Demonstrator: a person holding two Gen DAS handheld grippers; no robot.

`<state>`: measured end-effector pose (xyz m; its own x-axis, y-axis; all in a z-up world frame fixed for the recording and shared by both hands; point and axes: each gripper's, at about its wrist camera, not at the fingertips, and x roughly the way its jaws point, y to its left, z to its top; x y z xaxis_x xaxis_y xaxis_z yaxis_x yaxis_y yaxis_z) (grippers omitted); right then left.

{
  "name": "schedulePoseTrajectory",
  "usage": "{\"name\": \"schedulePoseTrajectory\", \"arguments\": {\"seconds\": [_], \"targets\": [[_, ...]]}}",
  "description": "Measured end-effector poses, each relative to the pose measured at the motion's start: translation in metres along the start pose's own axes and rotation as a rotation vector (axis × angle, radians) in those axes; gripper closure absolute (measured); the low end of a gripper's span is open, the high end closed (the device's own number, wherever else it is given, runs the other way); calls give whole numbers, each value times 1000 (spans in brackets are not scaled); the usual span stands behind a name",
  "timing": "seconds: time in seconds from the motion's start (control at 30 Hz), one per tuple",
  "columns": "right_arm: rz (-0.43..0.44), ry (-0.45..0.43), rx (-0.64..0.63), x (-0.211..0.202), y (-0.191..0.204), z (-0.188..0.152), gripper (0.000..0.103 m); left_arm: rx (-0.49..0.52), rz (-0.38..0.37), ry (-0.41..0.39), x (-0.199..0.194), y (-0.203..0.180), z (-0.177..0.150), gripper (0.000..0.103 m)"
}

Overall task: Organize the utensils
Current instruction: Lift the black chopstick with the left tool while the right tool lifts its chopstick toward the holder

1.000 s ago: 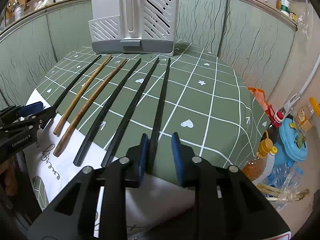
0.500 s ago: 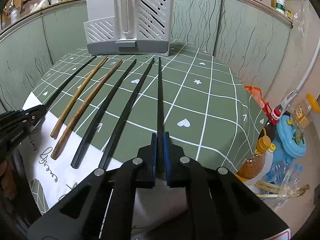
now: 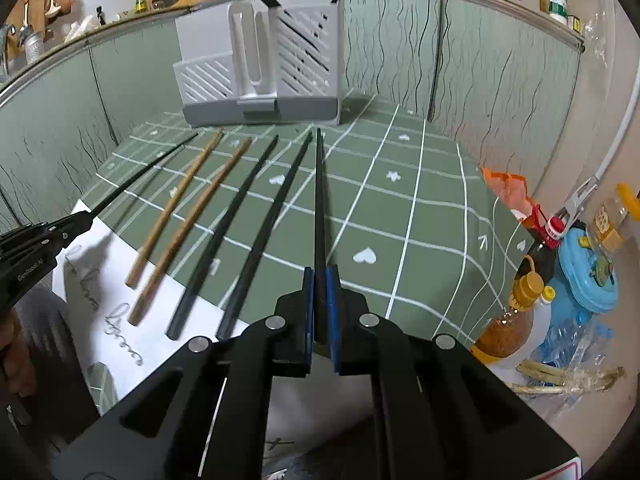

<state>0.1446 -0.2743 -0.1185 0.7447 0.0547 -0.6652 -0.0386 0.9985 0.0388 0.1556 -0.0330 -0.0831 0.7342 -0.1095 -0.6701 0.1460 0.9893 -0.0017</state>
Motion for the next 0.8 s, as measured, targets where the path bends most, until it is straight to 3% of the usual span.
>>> {"name": "schedulePoseTrajectory", "arguments": {"seconds": [0.8], "targets": [[54, -141, 10, -72, -7, 47, 97, 33, -38, -95, -63, -1, 48, 95]]}}
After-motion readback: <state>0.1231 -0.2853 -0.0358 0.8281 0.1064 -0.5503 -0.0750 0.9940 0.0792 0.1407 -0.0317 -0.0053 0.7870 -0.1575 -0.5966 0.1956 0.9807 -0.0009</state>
